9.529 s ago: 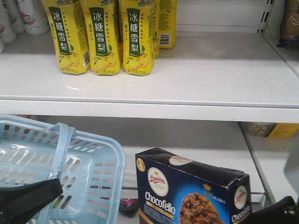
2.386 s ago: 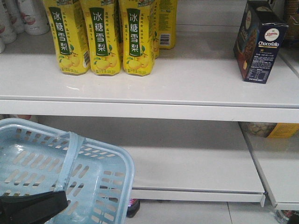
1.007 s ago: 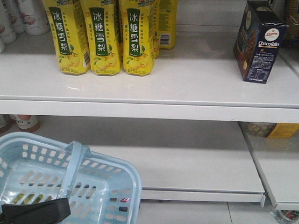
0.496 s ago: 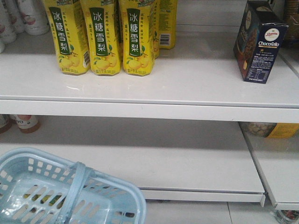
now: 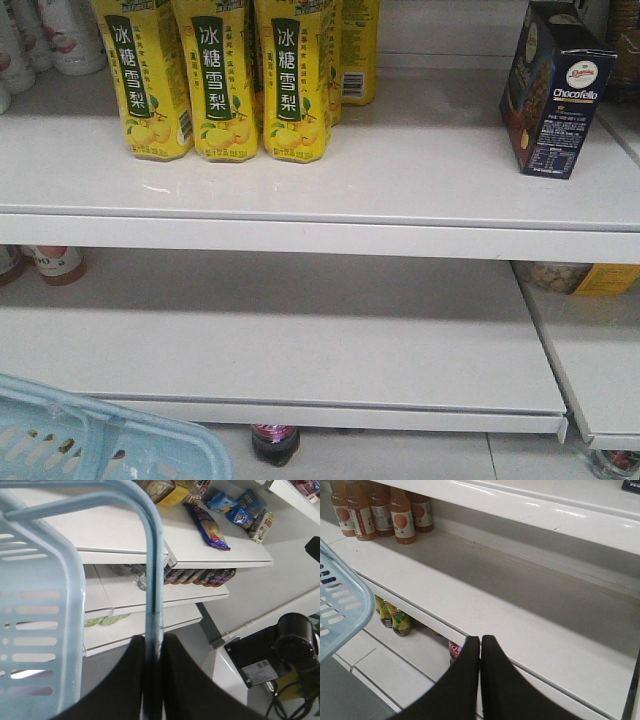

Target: Left arm holds basket, right arm returns cookies

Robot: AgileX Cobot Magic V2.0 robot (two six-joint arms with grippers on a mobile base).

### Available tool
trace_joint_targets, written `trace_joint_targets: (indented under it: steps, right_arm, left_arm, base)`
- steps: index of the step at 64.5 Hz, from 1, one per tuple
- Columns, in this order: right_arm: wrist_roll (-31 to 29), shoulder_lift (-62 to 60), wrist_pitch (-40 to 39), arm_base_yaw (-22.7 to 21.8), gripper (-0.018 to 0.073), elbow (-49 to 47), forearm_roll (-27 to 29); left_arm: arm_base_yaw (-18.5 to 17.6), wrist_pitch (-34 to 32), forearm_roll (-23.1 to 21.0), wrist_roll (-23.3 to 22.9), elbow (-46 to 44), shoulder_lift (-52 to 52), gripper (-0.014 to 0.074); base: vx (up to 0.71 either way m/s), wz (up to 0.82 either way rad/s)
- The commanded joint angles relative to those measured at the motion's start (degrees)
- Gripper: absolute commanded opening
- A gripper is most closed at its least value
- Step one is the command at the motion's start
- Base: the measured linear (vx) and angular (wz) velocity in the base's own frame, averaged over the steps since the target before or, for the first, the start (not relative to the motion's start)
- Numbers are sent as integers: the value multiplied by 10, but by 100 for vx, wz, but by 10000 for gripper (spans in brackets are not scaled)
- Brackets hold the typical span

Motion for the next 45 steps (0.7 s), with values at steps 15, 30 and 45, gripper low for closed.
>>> trace_joint_targets:
  steps: [15,30,45]
  right_arm:
    - [0,7,-38,-2,-4,-13,9]
    - [0,7,-38,-2,-4,-13,9]
    - [0,7,-38,-2,-4,-13,9]
  left_arm:
    - [-2,-40,90,4,-20,-69,-7]
    - [-2,-115,181,-3,-20,-69,-7]
    - [-2,-236,192,-26,9,-69,-7]
  base:
    - [0,0]
    - [0,0]
    - [0,0]
